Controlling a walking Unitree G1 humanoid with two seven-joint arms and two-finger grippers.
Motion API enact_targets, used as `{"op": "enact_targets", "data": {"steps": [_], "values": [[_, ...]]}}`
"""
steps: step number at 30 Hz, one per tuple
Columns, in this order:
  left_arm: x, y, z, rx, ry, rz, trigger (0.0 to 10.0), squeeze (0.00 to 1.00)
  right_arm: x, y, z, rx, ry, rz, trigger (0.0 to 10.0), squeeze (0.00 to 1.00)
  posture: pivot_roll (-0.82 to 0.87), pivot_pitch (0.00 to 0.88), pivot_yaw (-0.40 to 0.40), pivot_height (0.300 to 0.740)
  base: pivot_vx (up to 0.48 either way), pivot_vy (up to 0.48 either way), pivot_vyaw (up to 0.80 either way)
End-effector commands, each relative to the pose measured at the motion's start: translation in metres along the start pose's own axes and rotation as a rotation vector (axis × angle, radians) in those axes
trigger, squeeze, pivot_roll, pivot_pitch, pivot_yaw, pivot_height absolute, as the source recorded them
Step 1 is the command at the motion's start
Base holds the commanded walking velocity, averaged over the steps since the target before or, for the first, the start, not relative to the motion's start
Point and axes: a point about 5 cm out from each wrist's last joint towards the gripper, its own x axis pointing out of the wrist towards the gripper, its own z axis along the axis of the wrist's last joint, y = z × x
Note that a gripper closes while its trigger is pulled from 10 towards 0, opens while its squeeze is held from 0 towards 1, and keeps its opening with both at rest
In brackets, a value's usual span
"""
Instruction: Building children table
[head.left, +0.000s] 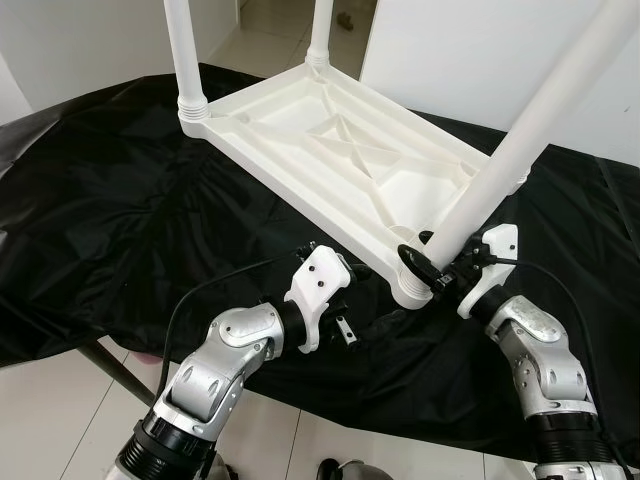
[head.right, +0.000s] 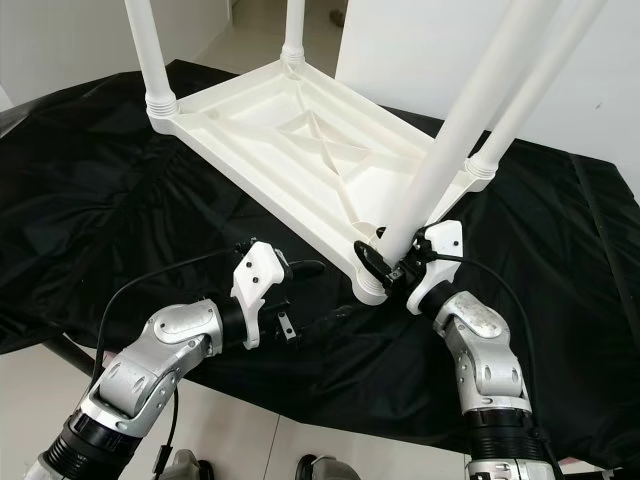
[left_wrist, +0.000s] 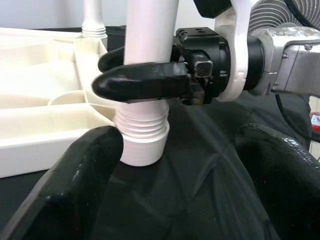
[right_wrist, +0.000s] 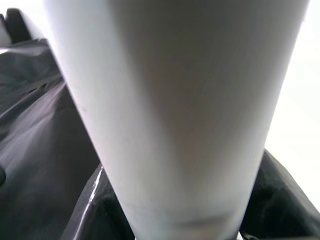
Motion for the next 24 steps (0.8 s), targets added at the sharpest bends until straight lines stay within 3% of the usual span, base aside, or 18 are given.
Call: {"op": "enact_targets", "data": {"steps": [1, 2, 3, 4, 5, 6, 8, 9, 10, 12, 16, 21, 22, 24], "values": [[0.001, -0.004, 0.0, -0.009, -0.003, -0.001, 10.0, 0.0, -0.001, 0.005, -0.012, 0.039, 0.051, -0.059, 10.0, 0.0, 0.05, 0.145, -0.098, 0.74, 0.0, 0.0, 0.0], [0.001, -0.004, 0.001, -0.012, -0.006, 0.003, 10.0, 0.0, 0.0, 0.006, -0.013, 0.06, 0.048, -0.187, 10.0, 0.0, 0.05, 0.149, -0.1, 0.74, 0.0, 0.0, 0.0], [0.001, -0.004, 0.001, -0.012, -0.006, 0.003, 10.0, 0.0, 0.0, 0.006, -0.013, 0.06, 0.048, -0.187, 10.0, 0.0, 0.05, 0.149, -0.1, 0.74, 0.0, 0.0, 0.0], [0.001, -0.004, 0.001, -0.011, -0.008, 0.007, 10.0, 0.0, 0.001, 0.007, -0.013, 0.075, 0.041, -0.304, 10.0, 0.0, 0.05, 0.151, -0.101, 0.74, 0.0, 0.0, 0.0], [0.001, -0.004, 0.001, -0.011, -0.008, 0.007, 10.0, 0.0, 0.001, 0.007, -0.013, 0.075, 0.041, -0.304, 10.0, 0.0, 0.05, 0.151, -0.101, 0.74, 0.0, 0.0, 0.0], [0.0, -0.003, 0.002, -0.011, -0.009, 0.009, 10.0, 0.0, 0.001, 0.009, -0.013, 0.072, 0.036, -0.401, 10.0, 0.0, 0.05, 0.151, -0.101, 0.74, 0.0, 0.0, 0.0], [0.0, -0.003, 0.002, -0.011, -0.009, 0.009, 10.0, 0.0, 0.001, 0.009, -0.013, 0.072, 0.036, -0.401, 10.0, 0.0, 0.05, 0.151, -0.101, 0.74, 0.0, 0.0, 0.0], [0.0, -0.003, 0.002, -0.011, -0.01, 0.01, 10.0, 0.0, 0.002, 0.013, -0.012, 0.076, 0.032, -0.485, 10.0, 0.0, 0.05, 0.152, -0.102, 0.74, 0.0, 0.0, 0.0], [0.0, -0.003, 0.002, -0.011, -0.01, 0.01, 10.0, 0.0, 0.002, 0.013, -0.012, 0.076, 0.032, -0.485, 10.0, 0.0, 0.05, 0.152, -0.102, 0.74, 0.0, 0.0, 0.0], [0.001, -0.004, 0.002, -0.012, -0.012, 0.01, 10.0, 0.0, 0.006, 0.029, -0.008, 0.15, 0.009, -0.612, 10.0, 0.0, 0.05, 0.151, -0.106, 0.74, 0.0, 0.0, 0.0], [0.002, -0.004, 0.002, -0.014, -0.017, 0.011, 10.0, 0.0, 0.009, 0.042, -0.005, 0.174, 0.006, -0.616, 10.0, 0.0, 0.05, 0.15, -0.103, 0.74, 0.0, 0.0, 0.0], [0.002, -0.005, 0.002, -0.013, -0.014, 0.002, 10.0, 0.0, 0.006, 0.038, -0.003, 0.141, 0.017, -0.623, 10.0, 0.02, 0.04, 0.149, -0.105, 0.74, 0.0, 0.0, 0.0], [0.002, -0.004, 0.002, -0.012, -0.015, 0.004, 10.0, 0.0, 0.006, 0.04, -0.002, 0.151, 0.007, -0.603, 10.0, 1.0, 0.04, 0.15, -0.105, 0.74, 0.0, 0.0, 0.0], [0.002, -0.003, 0.003, -0.012, -0.016, 0.006, 10.0, 0.0, 0.006, 0.04, -0.002, 0.156, 0.0, -0.588, 10.0, 1.0, 0.04, 0.15, -0.105, 0.74, 0.0, 0.0, 0.0]]}}
